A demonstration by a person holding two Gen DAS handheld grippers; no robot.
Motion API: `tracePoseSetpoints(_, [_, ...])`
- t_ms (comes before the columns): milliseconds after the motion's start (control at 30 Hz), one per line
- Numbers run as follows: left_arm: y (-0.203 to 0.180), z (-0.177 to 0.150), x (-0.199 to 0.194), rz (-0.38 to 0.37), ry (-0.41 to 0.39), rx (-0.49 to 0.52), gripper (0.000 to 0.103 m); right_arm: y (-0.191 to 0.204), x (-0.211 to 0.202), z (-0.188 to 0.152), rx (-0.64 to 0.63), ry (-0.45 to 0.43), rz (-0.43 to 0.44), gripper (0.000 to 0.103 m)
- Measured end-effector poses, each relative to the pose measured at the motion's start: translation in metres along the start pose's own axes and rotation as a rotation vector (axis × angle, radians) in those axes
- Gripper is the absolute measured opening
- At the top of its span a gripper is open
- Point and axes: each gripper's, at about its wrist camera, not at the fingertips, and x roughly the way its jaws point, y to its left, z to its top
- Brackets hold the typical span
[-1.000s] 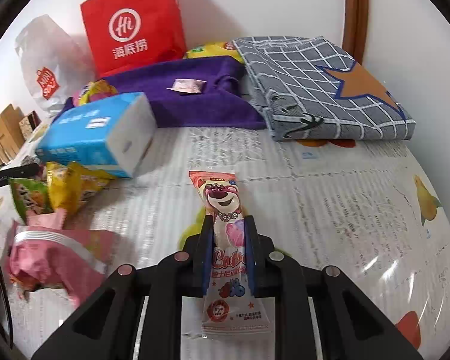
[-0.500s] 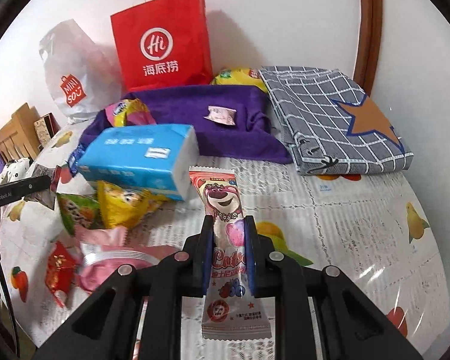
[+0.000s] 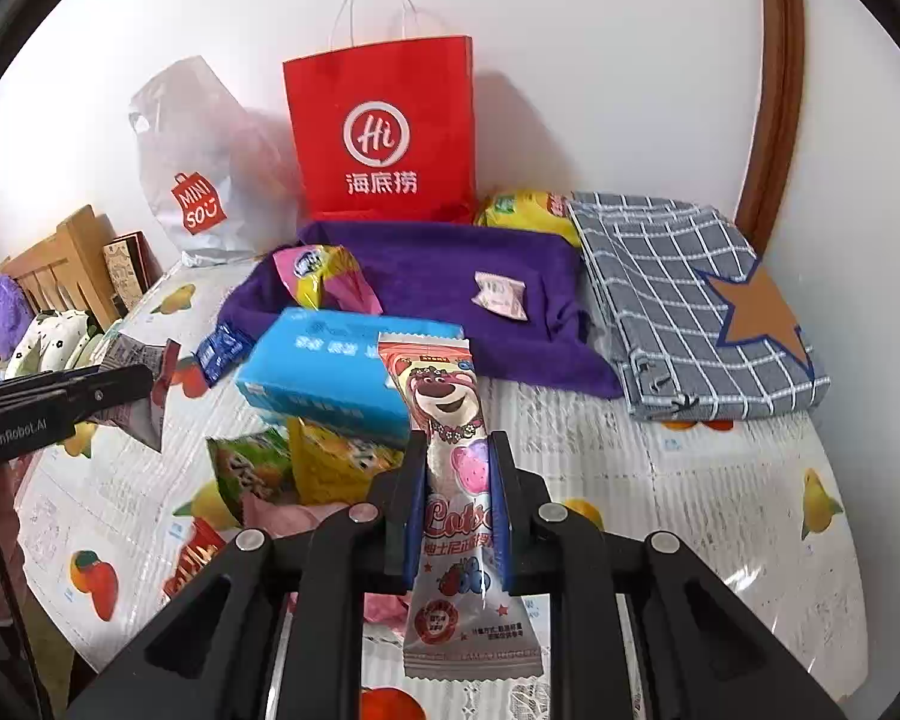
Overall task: Organize snacks
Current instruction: 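Carry the bear-print bar and white packet toward the purple towel with both grippers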
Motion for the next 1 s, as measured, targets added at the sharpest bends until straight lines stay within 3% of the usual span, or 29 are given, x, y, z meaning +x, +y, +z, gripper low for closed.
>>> tracePoseSetpoints(467, [-0.022,0.014,-0.023,-0.024,-0.028,0.043,0.021,0.018,-0.023,0.025,0.017,-0.041,0.025,0.019])
tracePoseSetpoints(1000, [-0.014,0.037,-0.008,-0.035,-0.021,0.036,0.021,0.013,-0.003,0.052,0.037,-0.044,0.020,0.019])
